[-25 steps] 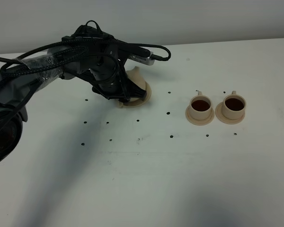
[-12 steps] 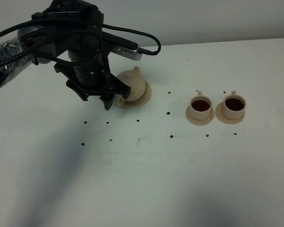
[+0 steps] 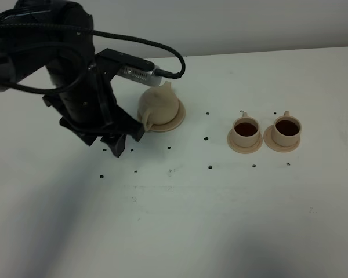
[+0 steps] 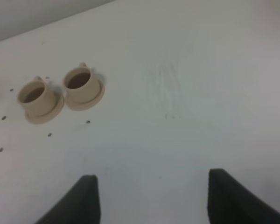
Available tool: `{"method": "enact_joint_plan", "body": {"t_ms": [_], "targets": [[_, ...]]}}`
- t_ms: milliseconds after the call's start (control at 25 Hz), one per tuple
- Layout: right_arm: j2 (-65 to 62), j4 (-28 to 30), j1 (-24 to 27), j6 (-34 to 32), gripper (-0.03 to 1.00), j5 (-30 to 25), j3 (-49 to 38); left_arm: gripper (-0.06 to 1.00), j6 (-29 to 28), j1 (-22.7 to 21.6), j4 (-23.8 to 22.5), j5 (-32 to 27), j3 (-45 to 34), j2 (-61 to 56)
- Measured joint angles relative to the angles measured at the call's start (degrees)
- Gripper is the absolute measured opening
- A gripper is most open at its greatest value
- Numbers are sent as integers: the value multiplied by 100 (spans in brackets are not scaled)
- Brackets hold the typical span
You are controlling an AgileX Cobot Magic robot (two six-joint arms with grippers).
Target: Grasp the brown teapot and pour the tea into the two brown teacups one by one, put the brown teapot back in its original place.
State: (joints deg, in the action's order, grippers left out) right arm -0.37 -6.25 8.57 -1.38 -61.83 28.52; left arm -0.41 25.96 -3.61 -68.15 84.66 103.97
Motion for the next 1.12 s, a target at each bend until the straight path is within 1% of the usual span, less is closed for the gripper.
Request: {"method": "enact_joint_plan", "body": {"t_ms": [400, 560, 840, 920, 1040, 1120], "targets": [[0, 0, 0, 0, 49, 0, 0, 53, -69, 0, 52, -5, -2178, -1988], [0, 0, 0, 0, 49, 0, 0, 53, -220, 0, 52, -5, -2871, -2868], [0, 0, 0, 0, 49, 0, 0, 53, -264, 0, 15, -5, -3778, -4258], [0, 0, 0, 0, 49, 0, 0, 53, -276, 0, -35, 110, -4083, -4599], [0, 0, 0, 0, 49, 0, 0, 53, -332, 0, -62, 581, -4633, -5043], [0, 0, 0, 0, 49, 0, 0, 53, -429, 0, -69, 780, -4961, -5291]]}}
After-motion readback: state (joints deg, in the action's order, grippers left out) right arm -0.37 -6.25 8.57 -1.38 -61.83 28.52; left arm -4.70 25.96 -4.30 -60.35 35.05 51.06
